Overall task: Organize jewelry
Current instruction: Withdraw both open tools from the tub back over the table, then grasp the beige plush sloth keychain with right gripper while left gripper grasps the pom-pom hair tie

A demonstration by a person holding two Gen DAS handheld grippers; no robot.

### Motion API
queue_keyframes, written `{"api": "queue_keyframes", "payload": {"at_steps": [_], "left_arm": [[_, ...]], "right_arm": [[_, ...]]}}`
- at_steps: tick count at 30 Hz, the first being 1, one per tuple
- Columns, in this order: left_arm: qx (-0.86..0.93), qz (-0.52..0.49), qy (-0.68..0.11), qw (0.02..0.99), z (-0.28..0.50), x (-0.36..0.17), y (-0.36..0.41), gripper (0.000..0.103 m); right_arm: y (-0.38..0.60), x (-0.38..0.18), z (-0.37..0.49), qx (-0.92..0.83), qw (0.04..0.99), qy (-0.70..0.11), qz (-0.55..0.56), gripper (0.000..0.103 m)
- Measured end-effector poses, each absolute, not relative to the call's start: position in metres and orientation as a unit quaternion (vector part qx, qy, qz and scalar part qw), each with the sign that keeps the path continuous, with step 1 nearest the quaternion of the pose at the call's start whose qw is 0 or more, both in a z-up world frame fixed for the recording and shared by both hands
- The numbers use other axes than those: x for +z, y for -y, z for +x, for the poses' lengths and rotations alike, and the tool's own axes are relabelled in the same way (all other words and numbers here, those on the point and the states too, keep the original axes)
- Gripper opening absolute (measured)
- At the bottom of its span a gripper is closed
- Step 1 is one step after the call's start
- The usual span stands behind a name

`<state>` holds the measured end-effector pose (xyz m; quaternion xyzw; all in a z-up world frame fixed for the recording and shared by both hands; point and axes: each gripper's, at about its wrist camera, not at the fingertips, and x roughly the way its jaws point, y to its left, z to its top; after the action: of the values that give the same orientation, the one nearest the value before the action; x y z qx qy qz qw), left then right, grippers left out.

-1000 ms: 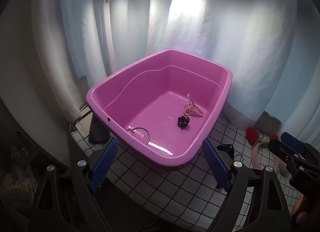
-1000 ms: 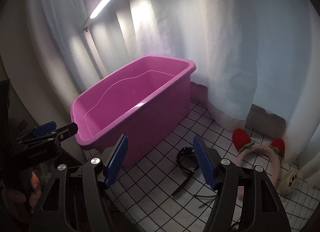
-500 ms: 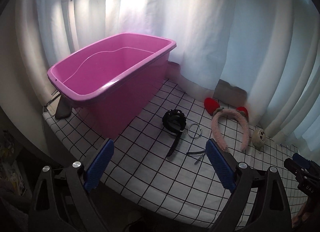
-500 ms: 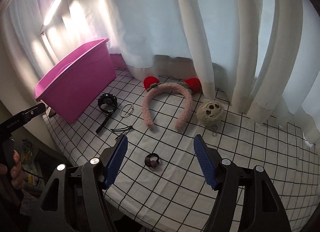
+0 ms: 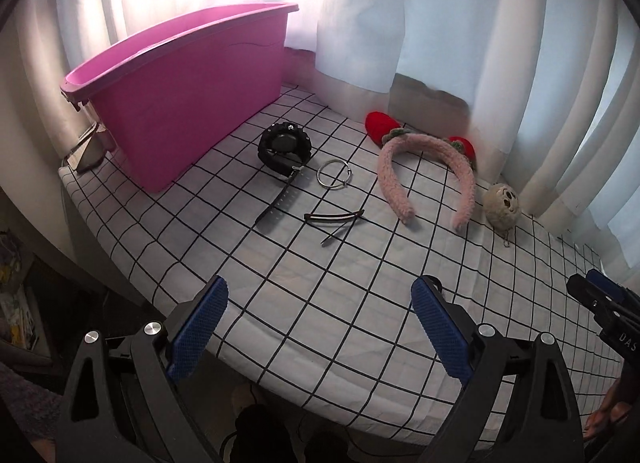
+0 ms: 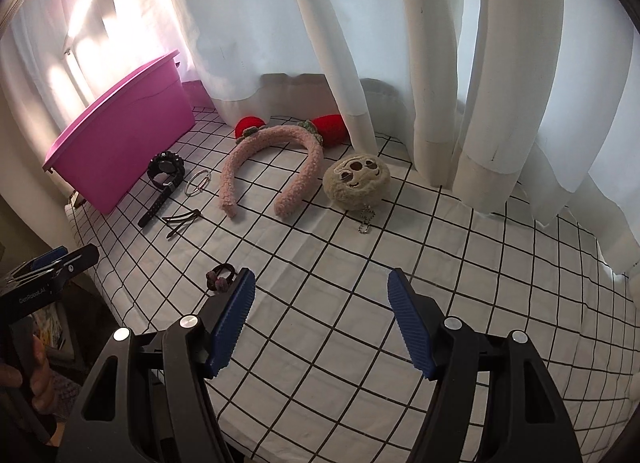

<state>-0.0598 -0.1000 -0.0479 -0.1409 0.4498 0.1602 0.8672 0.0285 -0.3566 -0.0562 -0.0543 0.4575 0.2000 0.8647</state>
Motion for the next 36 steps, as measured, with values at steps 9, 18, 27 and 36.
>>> {"api": "queue_keyframes", "payload": {"at_steps": [9, 18, 27, 36], "left_arm": [[0.151, -0.139, -0.453, 0.867, -0.056, -0.056, 0.105, 0.092], [0.181, -0.168, -0.454, 0.856, -0.051, -0.073, 0.123, 0.092], [0.258, -0.195, -0.445, 0.835, -0.044, -0.092, 0.169, 0.092], [0.26, -0.216, -0.436, 0.834, -0.016, -0.116, 0.187, 0.092]], "right_arm": [[0.363, -0.061, 0.048, 0.172, 0.872, -0.455, -0.059, 0.066], [0.368, -0.064, 0.071, 0.212, 0.87, -0.437, -0.084, 0.07], [0.381, -0.092, 0.109, 0.287, 0.839, -0.45, -0.107, 0.07], [0.374, -0.124, 0.135, 0.303, 0.833, -0.449, -0.109, 0.07]]}}
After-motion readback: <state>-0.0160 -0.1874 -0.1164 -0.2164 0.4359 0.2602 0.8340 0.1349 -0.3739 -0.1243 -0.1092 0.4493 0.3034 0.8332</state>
